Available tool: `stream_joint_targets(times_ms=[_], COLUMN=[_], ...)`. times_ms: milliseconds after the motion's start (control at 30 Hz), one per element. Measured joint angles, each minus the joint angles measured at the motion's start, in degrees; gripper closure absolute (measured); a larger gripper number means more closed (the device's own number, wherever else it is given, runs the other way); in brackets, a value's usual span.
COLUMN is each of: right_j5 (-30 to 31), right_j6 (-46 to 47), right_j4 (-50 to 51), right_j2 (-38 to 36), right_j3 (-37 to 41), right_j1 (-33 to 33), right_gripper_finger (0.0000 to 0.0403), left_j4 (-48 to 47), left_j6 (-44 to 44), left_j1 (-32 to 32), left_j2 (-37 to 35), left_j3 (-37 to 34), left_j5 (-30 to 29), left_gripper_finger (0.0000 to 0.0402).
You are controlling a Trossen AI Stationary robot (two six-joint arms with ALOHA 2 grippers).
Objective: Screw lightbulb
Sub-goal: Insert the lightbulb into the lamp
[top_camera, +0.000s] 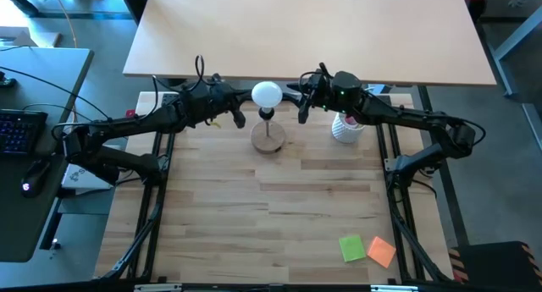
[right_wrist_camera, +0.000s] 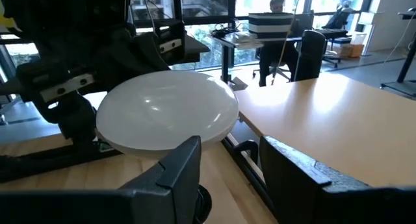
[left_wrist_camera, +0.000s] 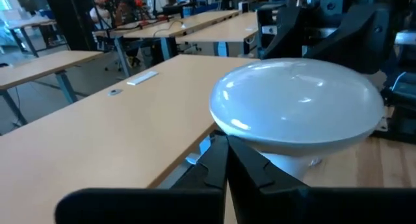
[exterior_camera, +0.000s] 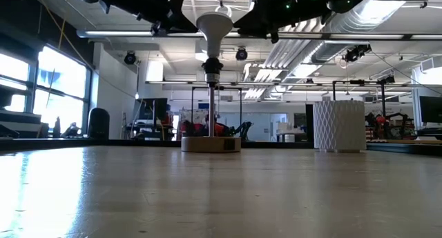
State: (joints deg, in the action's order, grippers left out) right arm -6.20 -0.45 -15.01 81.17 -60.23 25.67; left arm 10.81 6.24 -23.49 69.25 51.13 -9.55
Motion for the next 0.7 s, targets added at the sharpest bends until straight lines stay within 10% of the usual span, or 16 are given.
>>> stream_joint_targets(times_ms=[700], right_j5=[1.71], right_j6=[-0.60], right_j4=[0.27], right_j2=[3.19], right_j3=[-0.02], right_j1=[0.09], right_gripper_finger=[0.0247], left_j4=[-4.85], left_j6=[-0.09], left_j1=[-0.02], left_j2=[0.07], left_j3=[0.00], left_j5=[-4.98], left_gripper_finger=[0.0401])
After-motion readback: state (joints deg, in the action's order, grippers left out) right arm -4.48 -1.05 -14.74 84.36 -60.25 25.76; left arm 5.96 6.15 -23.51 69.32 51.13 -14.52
